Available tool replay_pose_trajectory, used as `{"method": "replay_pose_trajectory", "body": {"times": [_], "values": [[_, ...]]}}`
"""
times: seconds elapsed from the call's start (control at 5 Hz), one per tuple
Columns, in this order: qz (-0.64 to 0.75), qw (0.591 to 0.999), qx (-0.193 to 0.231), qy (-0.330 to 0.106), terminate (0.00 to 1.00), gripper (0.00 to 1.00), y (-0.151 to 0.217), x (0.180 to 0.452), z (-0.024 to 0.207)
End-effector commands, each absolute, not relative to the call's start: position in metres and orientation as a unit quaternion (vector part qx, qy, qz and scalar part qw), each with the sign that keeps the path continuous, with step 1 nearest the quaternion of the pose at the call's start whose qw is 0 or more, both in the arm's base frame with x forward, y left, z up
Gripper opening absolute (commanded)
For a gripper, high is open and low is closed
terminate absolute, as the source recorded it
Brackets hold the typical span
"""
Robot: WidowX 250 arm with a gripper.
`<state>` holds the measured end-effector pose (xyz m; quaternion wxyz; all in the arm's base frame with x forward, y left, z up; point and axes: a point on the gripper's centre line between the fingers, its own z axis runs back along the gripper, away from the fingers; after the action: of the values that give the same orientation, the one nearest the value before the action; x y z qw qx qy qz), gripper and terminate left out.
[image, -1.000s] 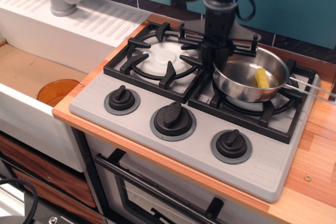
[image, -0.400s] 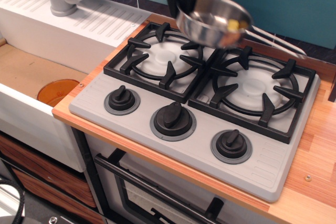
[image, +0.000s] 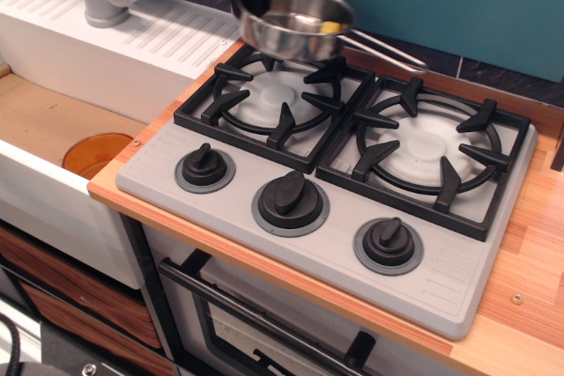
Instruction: Put fry in pot or pan an put pot or pan on stove
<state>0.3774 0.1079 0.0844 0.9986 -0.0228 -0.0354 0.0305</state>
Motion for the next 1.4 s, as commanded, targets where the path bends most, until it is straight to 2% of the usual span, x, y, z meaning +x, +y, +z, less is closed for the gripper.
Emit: {"method": "replay_pose_trajectory", "body": {"times": [0.0, 0.2, 0.4, 1.2], "values": [[0.035, 0.996, -0.025, -0.078, 0.0, 0.0, 0.134, 0.377, 0.072], [0.046, 0.995, -0.025, -0.087, 0.0, 1.0, 0.126, 0.37, 0.056], [0.055, 0.994, -0.027, -0.085, 0.0, 1.0, 0.118, 0.371, 0.056], [0.06, 0.997, -0.01, -0.045, 0.0, 1.0, 0.108, 0.371, 0.125]]}}
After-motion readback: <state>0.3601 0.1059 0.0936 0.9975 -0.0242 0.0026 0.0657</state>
